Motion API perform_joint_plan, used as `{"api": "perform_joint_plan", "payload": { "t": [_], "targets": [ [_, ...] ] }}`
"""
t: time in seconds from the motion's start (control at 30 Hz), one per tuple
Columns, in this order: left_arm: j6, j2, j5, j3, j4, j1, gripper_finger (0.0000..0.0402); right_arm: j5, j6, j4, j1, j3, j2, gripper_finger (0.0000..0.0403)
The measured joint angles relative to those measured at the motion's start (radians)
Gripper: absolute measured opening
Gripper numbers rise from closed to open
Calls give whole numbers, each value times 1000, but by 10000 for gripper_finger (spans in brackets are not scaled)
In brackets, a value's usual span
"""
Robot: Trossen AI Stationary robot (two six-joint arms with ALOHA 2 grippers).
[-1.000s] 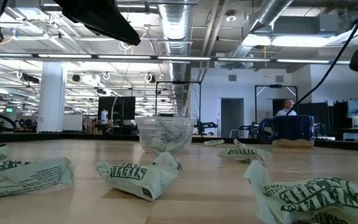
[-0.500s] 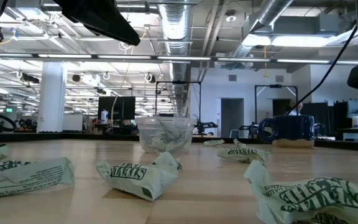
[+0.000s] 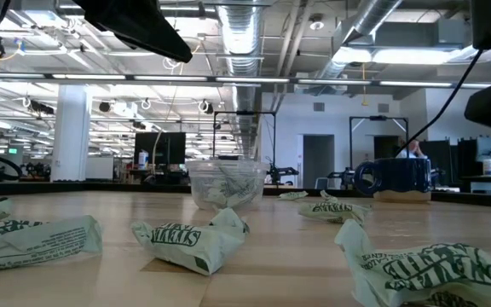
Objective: Pick and place items into bin
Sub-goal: Put the stevia packet into the transparent bin
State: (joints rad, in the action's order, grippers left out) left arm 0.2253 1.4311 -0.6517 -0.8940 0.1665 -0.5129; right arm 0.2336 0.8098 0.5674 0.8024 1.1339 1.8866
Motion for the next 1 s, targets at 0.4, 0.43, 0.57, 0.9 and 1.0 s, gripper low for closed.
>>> {"api": "perform_joint_plan", "payload": {
  "t": [0.4,0.43,0.57,0.9,1.0],
  "targets": [
    [2,0,1,0,0,0,98,-25,1,-26,10,0,0,147],
    [3,0,1,0,0,0,98,-26,1,-26,9,0,0,145],
    [6,0,1,0,0,0,98,-40,2,-36,9,2,15,139],
    [6,0,1,0,0,0,98,-59,1,-26,13,5,36,134],
    [6,0,1,0,1,0,98,-52,-4,-26,14,3,30,123]
  ]
}}
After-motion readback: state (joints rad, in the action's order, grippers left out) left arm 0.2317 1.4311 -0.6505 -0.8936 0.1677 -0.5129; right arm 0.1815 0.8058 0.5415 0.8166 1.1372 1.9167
